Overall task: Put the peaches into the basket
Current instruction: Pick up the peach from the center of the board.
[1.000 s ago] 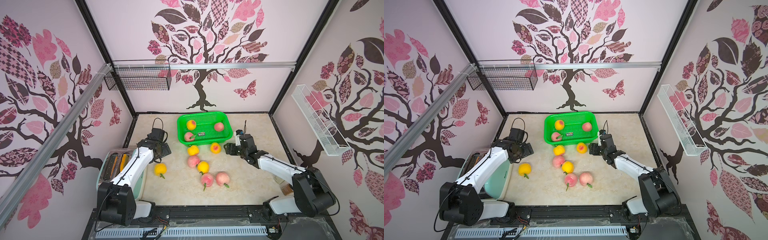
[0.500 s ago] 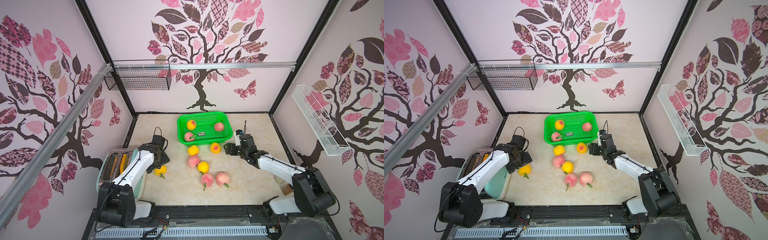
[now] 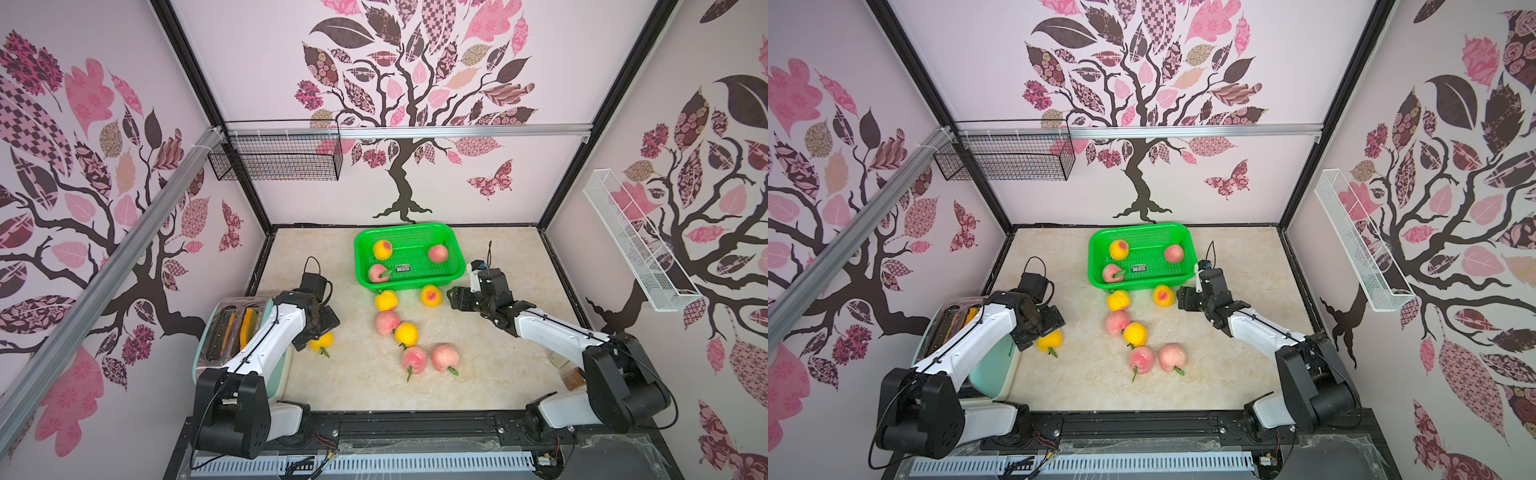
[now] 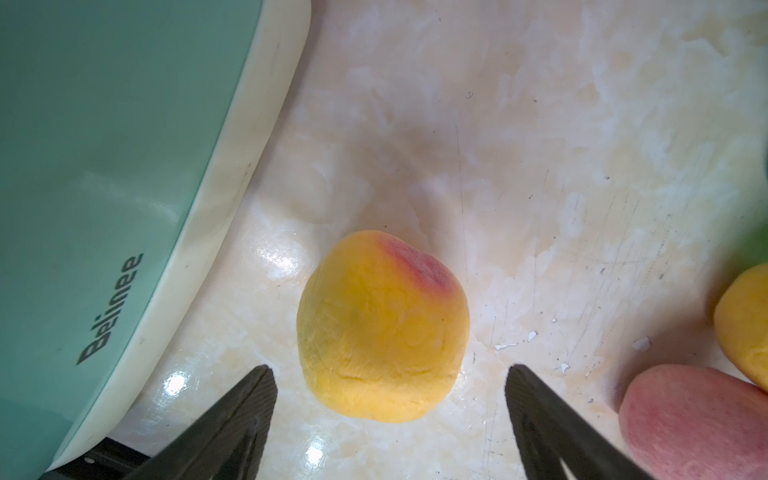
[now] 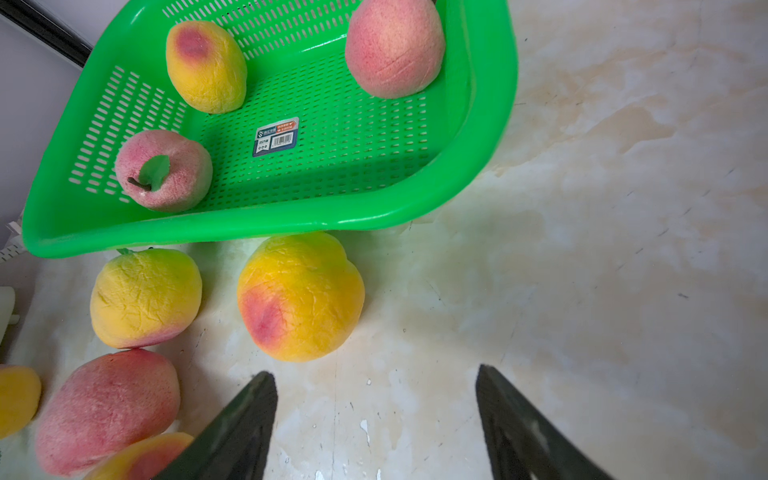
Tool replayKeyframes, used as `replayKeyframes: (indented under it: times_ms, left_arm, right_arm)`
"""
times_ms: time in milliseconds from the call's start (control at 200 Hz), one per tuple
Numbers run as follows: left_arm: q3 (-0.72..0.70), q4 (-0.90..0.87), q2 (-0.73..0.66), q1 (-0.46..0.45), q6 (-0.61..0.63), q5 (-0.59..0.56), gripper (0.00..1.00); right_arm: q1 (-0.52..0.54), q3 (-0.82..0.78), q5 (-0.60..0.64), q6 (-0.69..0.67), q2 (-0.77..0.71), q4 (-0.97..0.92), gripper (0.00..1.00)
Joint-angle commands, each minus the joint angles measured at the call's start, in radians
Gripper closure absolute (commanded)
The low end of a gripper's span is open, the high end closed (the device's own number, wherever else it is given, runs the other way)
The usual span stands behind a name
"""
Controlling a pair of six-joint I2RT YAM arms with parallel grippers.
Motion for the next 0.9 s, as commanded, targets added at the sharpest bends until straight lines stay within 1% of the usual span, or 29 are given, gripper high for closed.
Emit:
replayKeyframes:
  times_ms: [0,210,400,630,795,895]
  left_arm:
    - [-0.002,0.018,0.007,0.011,0.020,0.027,0.09]
    - [0.018,-0.006,0.051,0.030,0.049,0.054,0.10]
    - [-0.023,0.017,0.042,0.033,0.042,0.062,0.11]
    - [-0.050,0.034,0.075,0.045,0.049,0.050,0.15]
    - [-0.078,0.068,0.070,0.045,0.047,0.052,0.17]
    - [-0.085,0.074,0.071,0.046,0.047,0.054,0.20]
  right_arm:
    - [0.010,0.027,-0.010,0.013,0.009,0.016,0.22]
    - [0.010,0.031,-0.012,0.015,0.021,0.018,0.22]
    - [0.012,0.029,-0.008,0.015,0.023,0.020,0.22]
    - [0.013,0.031,-0.011,0.016,0.031,0.020,0.22]
    - [0.014,0.031,-0.009,0.015,0.024,0.018,0.22]
    - [0.013,0.031,-0.009,0.015,0.024,0.020,0.22]
